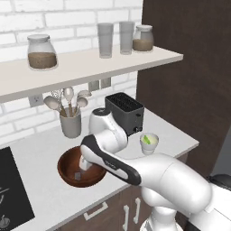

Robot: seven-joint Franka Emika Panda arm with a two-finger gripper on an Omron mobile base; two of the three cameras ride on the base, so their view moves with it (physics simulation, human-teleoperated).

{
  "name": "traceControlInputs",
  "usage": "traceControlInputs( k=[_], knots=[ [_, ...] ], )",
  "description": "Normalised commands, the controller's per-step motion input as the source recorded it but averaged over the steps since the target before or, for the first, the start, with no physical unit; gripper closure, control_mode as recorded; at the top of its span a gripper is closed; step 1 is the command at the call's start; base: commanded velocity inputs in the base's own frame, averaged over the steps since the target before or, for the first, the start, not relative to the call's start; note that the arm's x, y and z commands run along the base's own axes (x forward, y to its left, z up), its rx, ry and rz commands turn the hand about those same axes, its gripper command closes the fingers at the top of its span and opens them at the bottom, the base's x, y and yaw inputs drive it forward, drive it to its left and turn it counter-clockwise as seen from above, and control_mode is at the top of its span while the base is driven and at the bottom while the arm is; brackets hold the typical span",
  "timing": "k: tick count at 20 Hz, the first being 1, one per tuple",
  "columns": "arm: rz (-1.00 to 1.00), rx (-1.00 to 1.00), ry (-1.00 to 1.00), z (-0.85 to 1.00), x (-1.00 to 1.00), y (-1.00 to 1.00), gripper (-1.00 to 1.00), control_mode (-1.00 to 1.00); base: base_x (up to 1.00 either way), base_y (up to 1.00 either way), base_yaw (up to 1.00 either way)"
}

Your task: Grab a lemon wedge from the fridge and one ice cube from the ice bowl, and put them in the glass of lemonade.

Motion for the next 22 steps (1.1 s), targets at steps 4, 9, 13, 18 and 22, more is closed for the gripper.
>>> traceControlInputs(
  k=[4,9,13,18,22],
  knots=[
    [-0.08,0.0,0.0,0.0,0.16,0.15,-1.0,-1.0,0.0,0.0,0.0],
    [-0.05,0.0,0.03,0.0,0.4,0.02,-1.0,-1.0,0.0,0.0,0.0],
    [0.0,0.0,0.0,0.0,0.19,0.0,-1.0,-1.0,0.0,0.0,0.0],
    [0.0,0.0,0.0,-0.1,0.2,0.11,-1.0,-1.0,0.0,0.0,0.0],
    [0.0,0.0,0.0,-0.36,0.23,0.22,-1.0,-1.0,0.0,0.0,0.0]
  ],
)
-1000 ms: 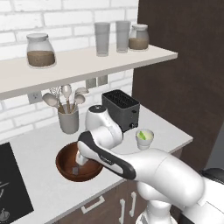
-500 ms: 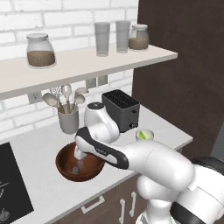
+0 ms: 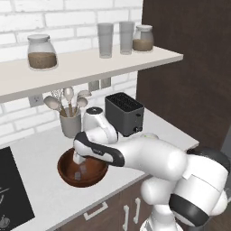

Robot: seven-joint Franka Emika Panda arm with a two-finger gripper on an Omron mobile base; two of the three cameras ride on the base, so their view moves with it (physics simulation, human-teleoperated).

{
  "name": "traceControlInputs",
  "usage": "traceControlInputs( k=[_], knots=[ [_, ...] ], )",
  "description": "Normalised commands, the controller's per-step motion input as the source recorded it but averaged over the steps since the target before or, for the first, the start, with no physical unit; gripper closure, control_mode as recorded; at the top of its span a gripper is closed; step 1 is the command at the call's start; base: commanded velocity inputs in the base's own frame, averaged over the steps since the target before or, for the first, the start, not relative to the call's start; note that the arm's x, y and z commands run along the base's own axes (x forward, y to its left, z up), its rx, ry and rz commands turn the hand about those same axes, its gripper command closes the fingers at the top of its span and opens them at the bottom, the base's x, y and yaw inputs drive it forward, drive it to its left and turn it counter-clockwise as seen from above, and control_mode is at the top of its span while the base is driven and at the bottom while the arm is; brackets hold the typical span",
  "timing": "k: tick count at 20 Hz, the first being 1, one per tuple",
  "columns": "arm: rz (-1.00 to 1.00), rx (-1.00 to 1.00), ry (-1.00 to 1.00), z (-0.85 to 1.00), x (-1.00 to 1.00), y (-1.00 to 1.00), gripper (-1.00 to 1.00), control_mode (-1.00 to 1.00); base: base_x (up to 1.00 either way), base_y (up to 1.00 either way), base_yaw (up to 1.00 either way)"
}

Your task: Grab a lemon wedge from the fridge and one ice cube from the ice bowl, and put them in the glass of lemonade.

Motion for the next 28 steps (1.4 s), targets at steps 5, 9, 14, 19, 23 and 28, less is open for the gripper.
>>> traceControlInputs(
  k=[5,9,14,19,23,28],
  knots=[
    [0.0,0.0,0.0,-0.41,0.08,0.08,-1.0,-1.0,0.0,0.0,0.0],
    [0.0,0.0,0.0,-0.14,0.0,0.0,-1.0,-1.0,0.0,0.0,0.0],
    [0.01,0.0,0.0,-0.01,0.0,0.0,-1.0,-1.0,0.0,0.0,0.0],
    [0.0,0.0,0.0,0.0,0.0,0.0,-1.0,-1.0,0.0,0.0,0.0],
    [0.0,0.0,0.0,-0.01,0.0,-0.01,-1.0,-1.0,0.0,0.0,0.0],
    [0.0,0.0,0.0,-0.08,0.0,0.0,-1.0,-1.0,0.0,0.0,0.0]
  ],
)
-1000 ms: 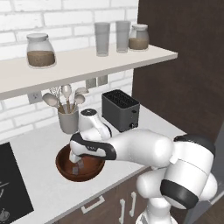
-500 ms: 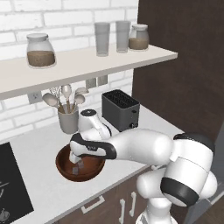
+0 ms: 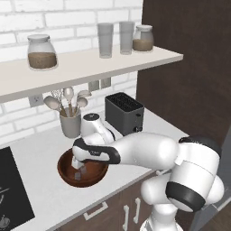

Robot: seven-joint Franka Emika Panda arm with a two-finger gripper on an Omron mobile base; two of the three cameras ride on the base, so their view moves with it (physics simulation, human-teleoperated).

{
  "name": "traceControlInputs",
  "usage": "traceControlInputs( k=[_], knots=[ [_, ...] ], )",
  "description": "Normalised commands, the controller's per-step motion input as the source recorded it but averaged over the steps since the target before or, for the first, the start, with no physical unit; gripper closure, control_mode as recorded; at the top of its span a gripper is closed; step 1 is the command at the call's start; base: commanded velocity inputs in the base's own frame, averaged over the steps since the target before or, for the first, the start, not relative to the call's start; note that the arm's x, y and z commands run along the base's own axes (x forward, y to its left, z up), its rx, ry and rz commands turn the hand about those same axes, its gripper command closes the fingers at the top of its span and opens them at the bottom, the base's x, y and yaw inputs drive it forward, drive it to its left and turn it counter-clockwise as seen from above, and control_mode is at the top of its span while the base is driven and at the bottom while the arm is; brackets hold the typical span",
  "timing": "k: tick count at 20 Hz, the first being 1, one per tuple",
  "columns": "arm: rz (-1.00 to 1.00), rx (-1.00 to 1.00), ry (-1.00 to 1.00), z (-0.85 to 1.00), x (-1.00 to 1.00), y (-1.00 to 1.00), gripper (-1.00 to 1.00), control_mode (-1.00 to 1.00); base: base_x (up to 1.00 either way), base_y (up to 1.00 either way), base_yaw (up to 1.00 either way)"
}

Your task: Grab a lemon wedge from the fridge and one ice cube from the ice bowl, and put them in the glass of lemonade.

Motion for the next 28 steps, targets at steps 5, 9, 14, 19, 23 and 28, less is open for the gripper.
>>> traceControlInputs(
  k=[5,9,14,19,23,28],
  knots=[
    [0.0,0.0,0.0,-0.17,0.0,0.0,-1.0,-1.0,0.0,0.0,0.0],
    [0.0,0.0,0.0,-0.18,0.03,0.0,-1.0,-1.0,0.0,0.0,0.0],
    [0.0,-0.02,0.0,-0.11,0.0,0.02,-1.0,-1.0,0.0,0.0,0.0],
    [0.0,-0.05,0.0,-0.1,0.0,0.09,-1.0,-1.0,0.0,0.0,0.0],
    [0.0,-0.09,0.0,-0.08,0.0,0.35,-1.0,-1.0,0.0,0.0,0.0],
    [0.0,-0.06,-0.01,0.0,-0.04,0.48,-1.0,-1.0,0.0,0.0,0.0]
  ],
)
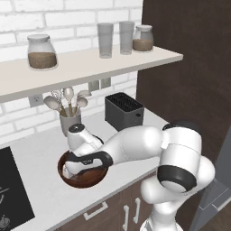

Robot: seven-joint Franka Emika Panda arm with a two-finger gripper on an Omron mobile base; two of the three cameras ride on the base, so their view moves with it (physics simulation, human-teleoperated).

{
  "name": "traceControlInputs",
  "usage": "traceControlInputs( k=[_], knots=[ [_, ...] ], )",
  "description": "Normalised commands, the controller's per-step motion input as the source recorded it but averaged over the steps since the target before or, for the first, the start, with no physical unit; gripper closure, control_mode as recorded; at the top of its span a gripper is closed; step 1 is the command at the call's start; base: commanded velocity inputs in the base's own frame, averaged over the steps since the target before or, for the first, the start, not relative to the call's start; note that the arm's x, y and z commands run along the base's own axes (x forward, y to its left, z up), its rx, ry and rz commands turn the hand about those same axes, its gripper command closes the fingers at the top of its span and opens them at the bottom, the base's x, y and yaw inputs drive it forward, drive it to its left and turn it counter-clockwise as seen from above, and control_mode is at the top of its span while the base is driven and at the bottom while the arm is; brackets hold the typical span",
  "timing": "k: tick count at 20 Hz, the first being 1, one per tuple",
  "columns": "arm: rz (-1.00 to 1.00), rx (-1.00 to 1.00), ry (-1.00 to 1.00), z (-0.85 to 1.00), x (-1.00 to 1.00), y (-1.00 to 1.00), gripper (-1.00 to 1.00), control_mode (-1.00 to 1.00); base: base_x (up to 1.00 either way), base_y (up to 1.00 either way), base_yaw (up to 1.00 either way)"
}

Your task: Grab a lemon wedge from the fridge and one ice cube from the ice bowl, and put them in the glass of lemonade.

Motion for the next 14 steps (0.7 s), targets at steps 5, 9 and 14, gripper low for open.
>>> traceControlInputs(
  k=[5,9,14],
  knots=[
    [0.0,0.0,0.0,0.0,0.0,0.21,-1.0,-1.0,0.0,0.0,0.0],
    [0.0,0.0,-0.01,0.0,-0.21,-0.03,-1.0,-1.0,0.0,0.0,0.0],
    [0.0,0.0,0.0,-0.15,-0.53,-0.42,-1.0,-1.0,0.0,0.0,0.0]
  ],
)
